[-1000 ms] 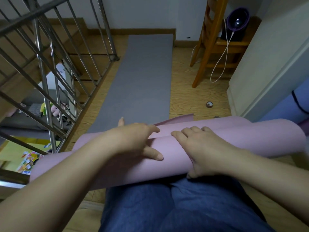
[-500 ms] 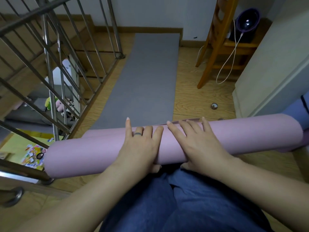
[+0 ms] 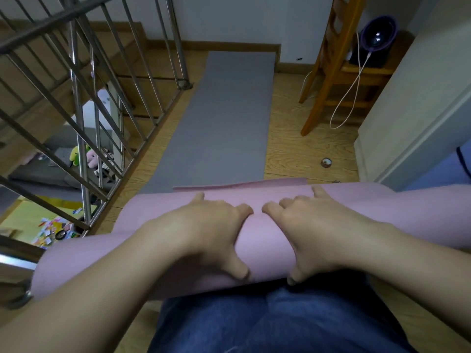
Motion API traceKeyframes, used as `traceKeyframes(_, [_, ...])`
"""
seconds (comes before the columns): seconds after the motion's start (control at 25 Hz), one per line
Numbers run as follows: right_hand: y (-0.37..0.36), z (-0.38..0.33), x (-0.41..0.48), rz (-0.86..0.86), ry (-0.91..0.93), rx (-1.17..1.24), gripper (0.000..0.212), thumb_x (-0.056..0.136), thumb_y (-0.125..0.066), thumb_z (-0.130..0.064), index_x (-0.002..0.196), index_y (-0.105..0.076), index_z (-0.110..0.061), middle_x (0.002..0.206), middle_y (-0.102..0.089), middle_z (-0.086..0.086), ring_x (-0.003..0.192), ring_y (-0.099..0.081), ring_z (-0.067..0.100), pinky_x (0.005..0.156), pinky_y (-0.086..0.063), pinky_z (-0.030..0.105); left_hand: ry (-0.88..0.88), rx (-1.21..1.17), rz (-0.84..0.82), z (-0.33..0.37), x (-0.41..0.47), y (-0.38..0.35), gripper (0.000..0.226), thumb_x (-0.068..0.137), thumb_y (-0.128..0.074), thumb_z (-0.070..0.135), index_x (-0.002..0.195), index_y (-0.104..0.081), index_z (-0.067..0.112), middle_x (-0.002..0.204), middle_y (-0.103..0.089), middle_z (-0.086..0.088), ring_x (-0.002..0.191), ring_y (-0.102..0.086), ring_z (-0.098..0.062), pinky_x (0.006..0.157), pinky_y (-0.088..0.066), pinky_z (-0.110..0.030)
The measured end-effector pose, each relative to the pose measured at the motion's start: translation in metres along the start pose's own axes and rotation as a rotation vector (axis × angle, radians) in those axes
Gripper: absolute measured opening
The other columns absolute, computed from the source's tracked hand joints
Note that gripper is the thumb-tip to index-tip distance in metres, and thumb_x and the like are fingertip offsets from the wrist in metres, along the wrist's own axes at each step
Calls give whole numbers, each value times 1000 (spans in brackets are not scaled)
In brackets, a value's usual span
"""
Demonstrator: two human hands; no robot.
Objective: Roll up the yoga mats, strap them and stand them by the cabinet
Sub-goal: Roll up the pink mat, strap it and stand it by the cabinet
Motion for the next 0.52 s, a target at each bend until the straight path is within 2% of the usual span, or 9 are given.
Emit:
traceKeyframes(0.12, [-10, 0, 4, -165, 14, 141, 92, 51, -83, -58, 126, -38, -27, 111, -56, -2, 101, -56, 22, 92, -43, 42, -2, -212, -202, -2, 4, -13, 78, 61, -73, 67, 126, -42, 37, 118, -61, 11, 105, -57, -17, 94, -41, -34])
traceKeyframes(0.2, [-13, 10, 16, -270, 7, 285, 94, 50, -87, -52, 127, -40, -29, 114, -57, -5, 101, -56, 19, 89, -49, 36, 5, -392, -294, -8, 10, -13, 75, 64, -76, 61, 128, -44, 40, 119, -60, 15, 107, -57, -13, 95, -44, -30])
traceKeyframes(0.24, [-16, 15, 23, -323, 16, 334, 92, 51, -88, -49, 128, -41, -30, 116, -57, -7, 103, -56, 17, 91, -49, 34, 13, -410, -299, -11, 11, -10, 77, 65, -76, 60, 131, -43, 40, 123, -59, 15, 112, -56, -13, 99, -43, -32])
traceKeyframes(0.32, [-21, 23, 38, -413, 44, 406, 84, 54, -89, -44, 125, -45, -31, 115, -58, -11, 105, -57, 14, 94, -49, 32, 71, -271, -190, -16, 11, 3, 80, 72, -71, 57, 140, -36, 36, 134, -53, 9, 124, -49, -18, 112, -29, -46])
traceKeyframes(0.4, [-26, 26, 51, -481, 85, 498, 70, 56, -90, -37, 116, -53, -29, 109, -63, -13, 102, -62, 12, 93, -51, 32, 100, -11, -6, -3, 7, 16, 59, 88, -58, 40, 140, -36, 24, 133, -49, -2, 125, -47, -26, 110, -10, -64])
traceKeyframes(0.48, [-29, 27, 61, -528, 111, 557, 61, 60, -89, -31, 112, -60, -26, 107, -69, -9, 99, -66, 13, 93, -53, 34, 121, 189, 126, 20, 0, 15, 44, 94, -45, 24, 135, -34, 15, 130, -46, -9, 121, -47, -30, 106, -7, -70])
traceKeyframes(0.52, [-30, 28, 65, -534, 112, 570, 59, 61, -89, -29, 113, -60, -25, 108, -69, -8, 99, -67, 14, 93, -53, 35, 132, 232, 143, 27, -3, 9, 49, 92, -45, 23, 137, -30, 12, 131, -43, -10, 121, -46, -32, 106, -7, -70])
Point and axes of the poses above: each hand's wrist, its own x-axis towards the middle knuckle, its own y-axis out of the back of the hand, z = x × y, the point moved 8 cm from there along x, towards the middle knuckle
